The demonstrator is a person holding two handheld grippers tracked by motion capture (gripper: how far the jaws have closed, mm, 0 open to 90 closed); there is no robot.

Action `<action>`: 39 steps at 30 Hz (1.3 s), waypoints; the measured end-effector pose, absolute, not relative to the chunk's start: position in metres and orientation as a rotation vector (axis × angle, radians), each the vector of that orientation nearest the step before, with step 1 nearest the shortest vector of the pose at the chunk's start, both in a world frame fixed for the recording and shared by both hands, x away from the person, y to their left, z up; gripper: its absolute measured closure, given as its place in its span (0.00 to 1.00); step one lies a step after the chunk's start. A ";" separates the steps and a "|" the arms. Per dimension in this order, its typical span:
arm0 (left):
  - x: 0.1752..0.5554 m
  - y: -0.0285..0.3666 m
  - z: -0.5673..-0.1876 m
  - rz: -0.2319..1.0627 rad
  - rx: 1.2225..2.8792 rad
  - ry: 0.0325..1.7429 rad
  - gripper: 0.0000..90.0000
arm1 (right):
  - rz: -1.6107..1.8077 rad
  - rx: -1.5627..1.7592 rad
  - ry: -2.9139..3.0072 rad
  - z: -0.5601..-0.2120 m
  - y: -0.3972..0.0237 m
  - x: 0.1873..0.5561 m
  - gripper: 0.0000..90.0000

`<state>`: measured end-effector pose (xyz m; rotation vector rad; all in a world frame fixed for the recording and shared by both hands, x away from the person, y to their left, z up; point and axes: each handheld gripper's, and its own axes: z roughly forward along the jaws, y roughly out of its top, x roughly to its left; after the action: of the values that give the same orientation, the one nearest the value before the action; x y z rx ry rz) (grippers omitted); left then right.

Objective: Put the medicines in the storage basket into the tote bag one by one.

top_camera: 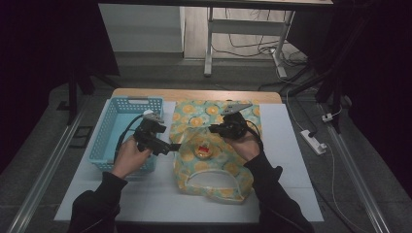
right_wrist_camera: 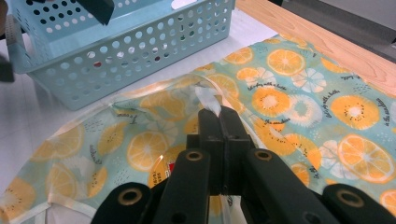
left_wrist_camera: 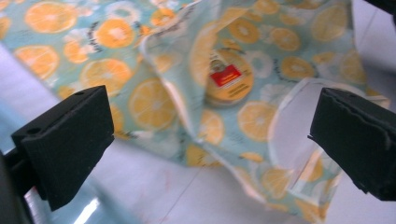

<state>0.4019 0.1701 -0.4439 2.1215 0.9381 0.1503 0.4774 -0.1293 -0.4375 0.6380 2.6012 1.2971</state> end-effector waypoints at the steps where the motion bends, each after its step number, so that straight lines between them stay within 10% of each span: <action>1: 0.402 0.173 -0.444 0.165 2.125 0.947 0.00 | 1.297 0.638 2.601 -0.437 -0.129 0.477 1.00; 39: 0.435 0.245 -0.483 0.264 2.157 1.237 0.00 | 1.291 0.639 2.600 -0.439 -0.129 0.477 1.00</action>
<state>0.4355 0.2453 -0.4831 2.1567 1.2367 0.2642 0.4773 -0.1292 -0.4385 0.6388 2.5996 1.2909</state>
